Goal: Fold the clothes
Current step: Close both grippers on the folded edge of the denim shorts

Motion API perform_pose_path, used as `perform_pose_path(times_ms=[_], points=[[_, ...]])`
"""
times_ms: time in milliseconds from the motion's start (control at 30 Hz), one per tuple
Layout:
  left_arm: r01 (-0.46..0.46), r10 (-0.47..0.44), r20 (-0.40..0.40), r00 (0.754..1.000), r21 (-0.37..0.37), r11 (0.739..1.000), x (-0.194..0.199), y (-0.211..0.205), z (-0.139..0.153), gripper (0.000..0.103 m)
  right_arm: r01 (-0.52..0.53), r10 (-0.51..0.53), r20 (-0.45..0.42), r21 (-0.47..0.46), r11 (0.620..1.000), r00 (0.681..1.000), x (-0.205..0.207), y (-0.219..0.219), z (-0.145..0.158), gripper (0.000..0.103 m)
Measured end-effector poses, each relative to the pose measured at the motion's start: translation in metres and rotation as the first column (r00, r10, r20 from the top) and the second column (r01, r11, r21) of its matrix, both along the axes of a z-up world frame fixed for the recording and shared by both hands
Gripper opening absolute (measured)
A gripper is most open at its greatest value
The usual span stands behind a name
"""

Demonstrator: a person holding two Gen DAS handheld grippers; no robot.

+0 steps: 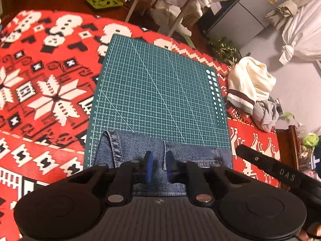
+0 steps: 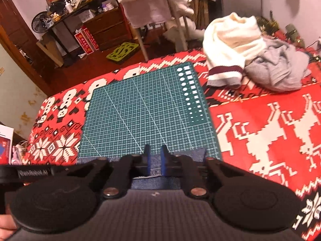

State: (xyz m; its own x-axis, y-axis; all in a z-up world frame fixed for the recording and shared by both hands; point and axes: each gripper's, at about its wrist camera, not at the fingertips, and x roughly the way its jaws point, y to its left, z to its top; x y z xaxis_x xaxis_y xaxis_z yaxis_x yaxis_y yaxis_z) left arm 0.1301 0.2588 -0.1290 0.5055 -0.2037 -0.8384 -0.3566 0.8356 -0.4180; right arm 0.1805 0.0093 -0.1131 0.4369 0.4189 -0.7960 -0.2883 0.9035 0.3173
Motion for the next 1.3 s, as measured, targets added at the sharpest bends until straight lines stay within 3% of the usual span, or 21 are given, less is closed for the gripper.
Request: perform_pose_path(times_ms=[167, 300, 533, 700, 1033, 1167, 1300], points=[[-0.027, 0.026, -0.018, 0.999, -0.078, 0.997, 0.007, 0.011, -0.015, 0.009, 0.018, -0.019, -0.078, -0.012, 1.0, 0.997, 0.017, -0.004, -0.025, 0.003], [-0.032, 0.03, -0.042, 0.999, -0.061, 0.998, 0.009, 0.012, -0.021, 0.008, 0.014, -0.02, -0.139, -0.045, 0.999, 0.99, 0.025, -0.001, -0.048, 0.001], [-0.039, 0.037, -0.083, 0.996, -0.029, 0.999, 0.012, 0.015, -0.032, 0.003, 0.011, -0.013, -0.147, -0.016, 1.0, 0.989, 0.031, -0.008, -0.067, 0.0], [-0.042, 0.04, -0.097, 0.994, -0.017, 0.999, 0.013, 0.016, -0.035, 0.003, 0.014, -0.014, -0.145, -0.005, 1.0, 0.989, 0.032, -0.015, -0.067, 0.0], [-0.039, 0.038, -0.1, 0.994, -0.003, 0.999, 0.013, 0.016, -0.034, 0.003, 0.112, -0.119, -0.165, -0.052, 0.992, 0.979, 0.04, -0.036, -0.071, 0.0], [-0.045, 0.043, -0.1, 0.994, -0.02, 0.999, 0.012, 0.018, -0.034, 0.003, 0.128, -0.145, -0.142, -0.12, 0.984, 0.979, 0.04, -0.035, -0.07, 0.0], [-0.044, 0.039, -0.1, 0.994, -0.045, 0.998, 0.01, 0.019, -0.03, 0.003, 0.121, -0.129, -0.129, -0.068, 0.99, 0.983, 0.029, -0.042, -0.049, 0.0]])
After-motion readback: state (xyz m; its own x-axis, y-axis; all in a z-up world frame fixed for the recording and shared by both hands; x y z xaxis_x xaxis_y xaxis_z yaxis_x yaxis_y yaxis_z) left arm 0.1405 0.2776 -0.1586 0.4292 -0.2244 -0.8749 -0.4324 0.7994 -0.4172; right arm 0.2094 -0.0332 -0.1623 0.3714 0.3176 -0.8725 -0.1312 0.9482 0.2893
